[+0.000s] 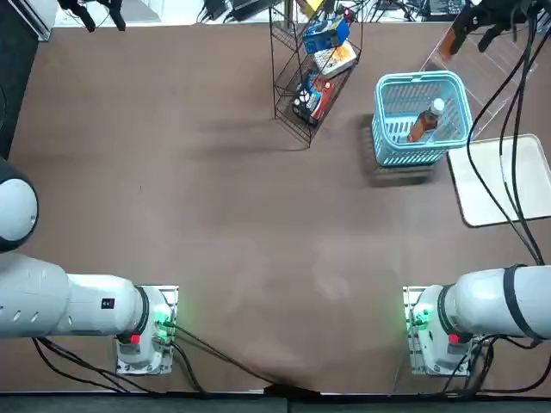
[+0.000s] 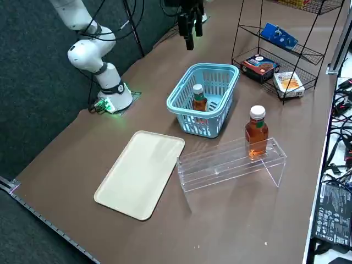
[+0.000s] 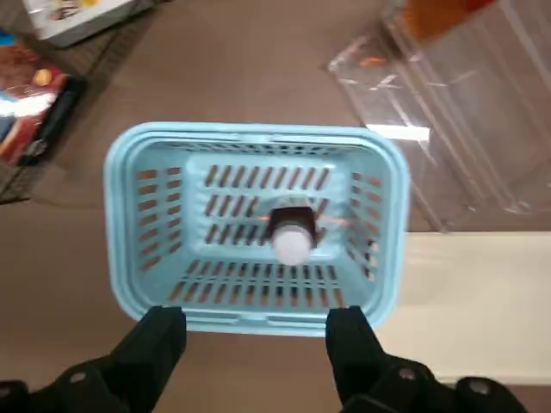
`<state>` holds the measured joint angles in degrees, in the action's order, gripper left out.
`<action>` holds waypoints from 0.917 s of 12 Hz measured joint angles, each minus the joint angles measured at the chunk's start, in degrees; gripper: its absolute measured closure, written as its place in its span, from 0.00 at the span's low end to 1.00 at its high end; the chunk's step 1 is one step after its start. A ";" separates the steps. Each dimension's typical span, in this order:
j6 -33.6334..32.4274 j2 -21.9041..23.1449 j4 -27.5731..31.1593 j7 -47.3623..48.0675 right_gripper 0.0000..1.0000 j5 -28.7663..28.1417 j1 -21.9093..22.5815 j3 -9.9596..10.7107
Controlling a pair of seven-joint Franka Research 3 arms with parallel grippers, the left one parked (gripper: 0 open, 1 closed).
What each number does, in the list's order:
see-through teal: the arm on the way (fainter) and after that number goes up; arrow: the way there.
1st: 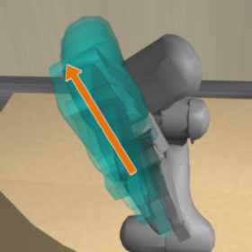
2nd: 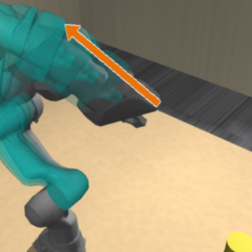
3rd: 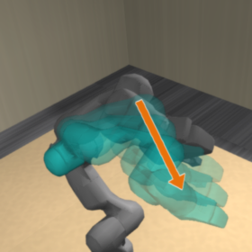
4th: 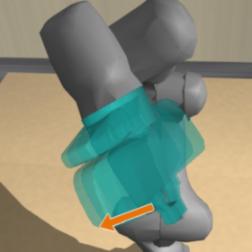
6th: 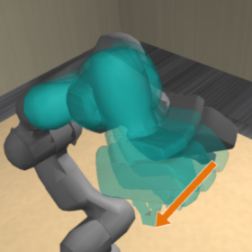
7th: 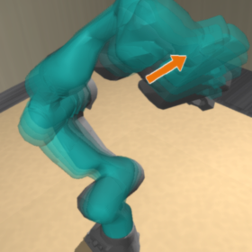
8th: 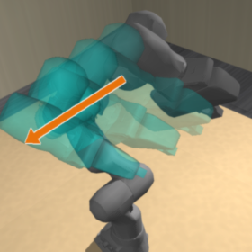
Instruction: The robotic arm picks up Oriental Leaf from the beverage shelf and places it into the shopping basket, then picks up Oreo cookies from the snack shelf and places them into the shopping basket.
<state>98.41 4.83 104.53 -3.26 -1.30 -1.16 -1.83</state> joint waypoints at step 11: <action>12.80 -2.47 -0.28 -28.30 0.00 -15.79 6.21 -0.18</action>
<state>111.21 2.36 104.26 -31.55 -17.09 5.05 -2.00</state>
